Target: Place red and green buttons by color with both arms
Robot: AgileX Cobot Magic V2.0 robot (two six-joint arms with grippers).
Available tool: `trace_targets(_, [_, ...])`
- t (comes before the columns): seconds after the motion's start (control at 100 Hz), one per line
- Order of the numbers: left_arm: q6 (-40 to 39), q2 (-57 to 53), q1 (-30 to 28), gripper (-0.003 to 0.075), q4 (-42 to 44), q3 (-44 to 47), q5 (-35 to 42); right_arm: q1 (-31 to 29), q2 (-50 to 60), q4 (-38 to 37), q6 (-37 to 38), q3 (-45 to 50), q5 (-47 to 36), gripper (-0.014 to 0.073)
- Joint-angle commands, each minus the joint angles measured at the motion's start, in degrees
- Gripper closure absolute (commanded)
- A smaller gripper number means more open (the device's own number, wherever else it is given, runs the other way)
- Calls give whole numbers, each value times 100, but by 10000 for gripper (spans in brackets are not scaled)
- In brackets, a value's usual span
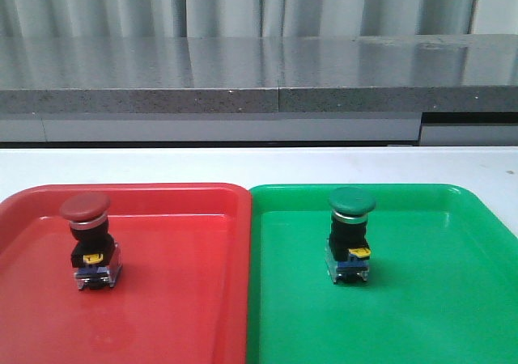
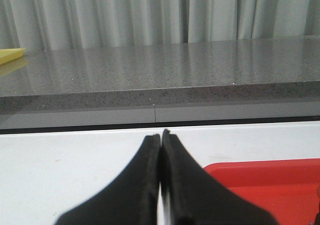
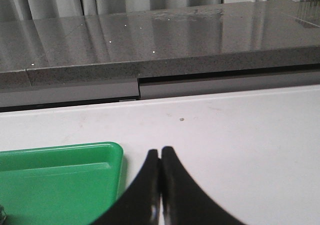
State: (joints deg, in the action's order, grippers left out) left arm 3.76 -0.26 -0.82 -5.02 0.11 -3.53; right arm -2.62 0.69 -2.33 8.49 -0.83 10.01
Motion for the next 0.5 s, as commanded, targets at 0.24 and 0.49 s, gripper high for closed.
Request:
trace_targets(0.24, [-4,-177,3,741,-63,63,428,-1,22,-126,36,131,-527,657])
trace_targets(0.49, [-4,-177,3,741,-63,63,428,18,22,-31,36,131,-350,657])
